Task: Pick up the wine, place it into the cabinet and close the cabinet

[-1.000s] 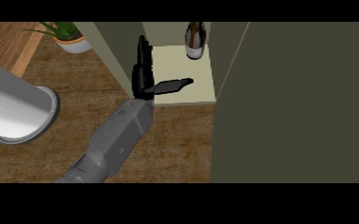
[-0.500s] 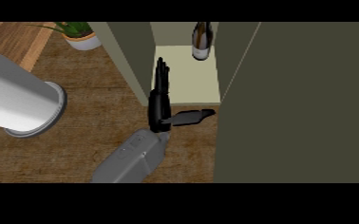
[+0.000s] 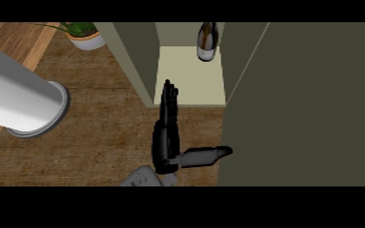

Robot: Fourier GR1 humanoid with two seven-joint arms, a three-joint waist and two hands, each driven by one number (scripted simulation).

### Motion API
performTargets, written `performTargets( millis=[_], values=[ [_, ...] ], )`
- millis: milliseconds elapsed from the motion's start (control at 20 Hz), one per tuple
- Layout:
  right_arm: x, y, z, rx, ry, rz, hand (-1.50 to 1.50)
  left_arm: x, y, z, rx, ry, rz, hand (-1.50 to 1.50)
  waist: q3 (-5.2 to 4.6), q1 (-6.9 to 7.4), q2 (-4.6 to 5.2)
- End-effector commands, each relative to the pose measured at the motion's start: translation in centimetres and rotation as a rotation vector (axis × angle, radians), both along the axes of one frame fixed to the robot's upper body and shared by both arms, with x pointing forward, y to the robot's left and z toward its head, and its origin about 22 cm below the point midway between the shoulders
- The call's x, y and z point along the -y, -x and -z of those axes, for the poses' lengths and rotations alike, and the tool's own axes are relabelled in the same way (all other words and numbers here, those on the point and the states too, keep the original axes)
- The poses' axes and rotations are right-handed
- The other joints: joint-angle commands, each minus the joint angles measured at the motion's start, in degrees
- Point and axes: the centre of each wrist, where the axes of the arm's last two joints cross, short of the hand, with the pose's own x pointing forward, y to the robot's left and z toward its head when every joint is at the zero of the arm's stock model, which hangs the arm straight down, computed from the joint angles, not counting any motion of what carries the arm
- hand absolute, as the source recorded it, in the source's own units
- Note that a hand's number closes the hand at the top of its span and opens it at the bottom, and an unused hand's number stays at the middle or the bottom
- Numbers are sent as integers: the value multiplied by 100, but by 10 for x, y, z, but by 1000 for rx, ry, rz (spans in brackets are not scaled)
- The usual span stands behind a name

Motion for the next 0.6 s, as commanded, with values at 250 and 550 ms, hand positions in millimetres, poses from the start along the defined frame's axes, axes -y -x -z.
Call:
performTargets(
  millis=[250,550],
  values=[
    [-5,17,-8,21,-9,-14,-150,-22,49,-25,19,5,-82,-150,-2,12,11],
    [5,36,-21,16,15,-72,-150,-25,87,-44,31,47,-58,-150,0,-19,2]
  ],
)
